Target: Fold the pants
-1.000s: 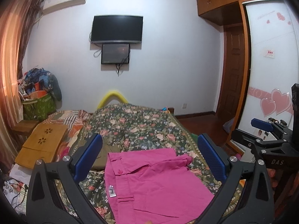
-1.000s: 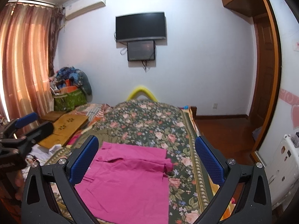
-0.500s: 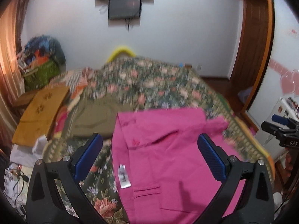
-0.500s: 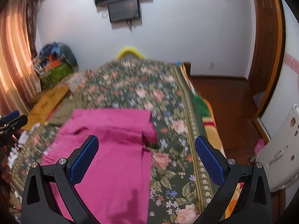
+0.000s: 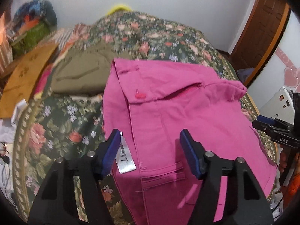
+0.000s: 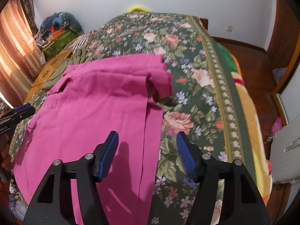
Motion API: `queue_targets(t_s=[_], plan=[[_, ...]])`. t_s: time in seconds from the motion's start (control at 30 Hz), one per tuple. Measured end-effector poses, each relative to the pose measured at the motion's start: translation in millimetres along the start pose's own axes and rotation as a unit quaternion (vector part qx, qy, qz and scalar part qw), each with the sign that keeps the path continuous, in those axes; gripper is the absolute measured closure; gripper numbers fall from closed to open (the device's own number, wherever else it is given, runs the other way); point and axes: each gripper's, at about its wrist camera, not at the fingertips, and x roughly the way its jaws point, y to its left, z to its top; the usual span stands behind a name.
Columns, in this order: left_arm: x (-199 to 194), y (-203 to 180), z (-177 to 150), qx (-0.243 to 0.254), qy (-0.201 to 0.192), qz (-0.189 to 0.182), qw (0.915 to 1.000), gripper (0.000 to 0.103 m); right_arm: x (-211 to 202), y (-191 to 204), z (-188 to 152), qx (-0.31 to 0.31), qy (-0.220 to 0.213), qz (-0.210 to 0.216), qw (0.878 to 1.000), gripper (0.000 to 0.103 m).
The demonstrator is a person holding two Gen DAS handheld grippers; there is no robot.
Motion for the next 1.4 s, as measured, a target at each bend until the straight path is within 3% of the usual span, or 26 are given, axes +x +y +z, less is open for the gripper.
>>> queue_targets(t_s=[0.07, 0.2, 0.3, 0.37, 0.4, 0.53, 0.93, 1.13, 1.3, 1.4], plan=[[10, 4, -2, -0.010, 0.022, -0.008, 0.9997, 0.057, 5, -1, 1, 0.002, 0.009, 0.007, 1.000, 0.050], [25, 13, -9, -0.044, 0.048, -0.038, 0.9972, 0.064, 15, -3, 1, 0.007, 0.019, 0.020, 1.000, 0.054], [25, 16, -11, -0.056, 0.048, -0.043, 0.9964, 0.069, 16, -3, 2, 0.008, 0.020, 0.031, 0.999, 0.065], [23, 15, -11, -0.051, 0.047, -0.033, 0.9970, 0.087, 15, -2, 3, 0.007, 0.019, 0.028, 0.999, 0.068], [22, 15, -11, -0.048, 0.049, -0.032, 0.9972, 0.089, 13, -1, 3, 0.005, 0.016, 0.026, 1.000, 0.070], [15, 19, -15, -0.049, 0.051, -0.044, 0.9966, 0.098, 11, 1, 5, 0.001, 0.017, 0.038, 0.999, 0.070], [-31, 13, -18, -0.018, 0.009, -0.018, 0.9996, 0.099, 10, 10, 2, -0.006, 0.019, 0.050, 0.999, 0.070], [-14, 17, -29, -0.007, 0.035, 0.007, 0.9993, 0.099, 17, 14, -4, -0.002, 0.035, 0.060, 0.998, 0.077], [1, 20, -32, -0.009, 0.058, -0.001, 0.9983, 0.097, 12, 21, -7, -0.018, 0.041, 0.057, 0.997, 0.077], [-8, 21, -21, 0.004, 0.046, 0.019, 0.9987, 0.087, 8, 19, -3, -0.014, 0.045, 0.062, 0.997, 0.077]])
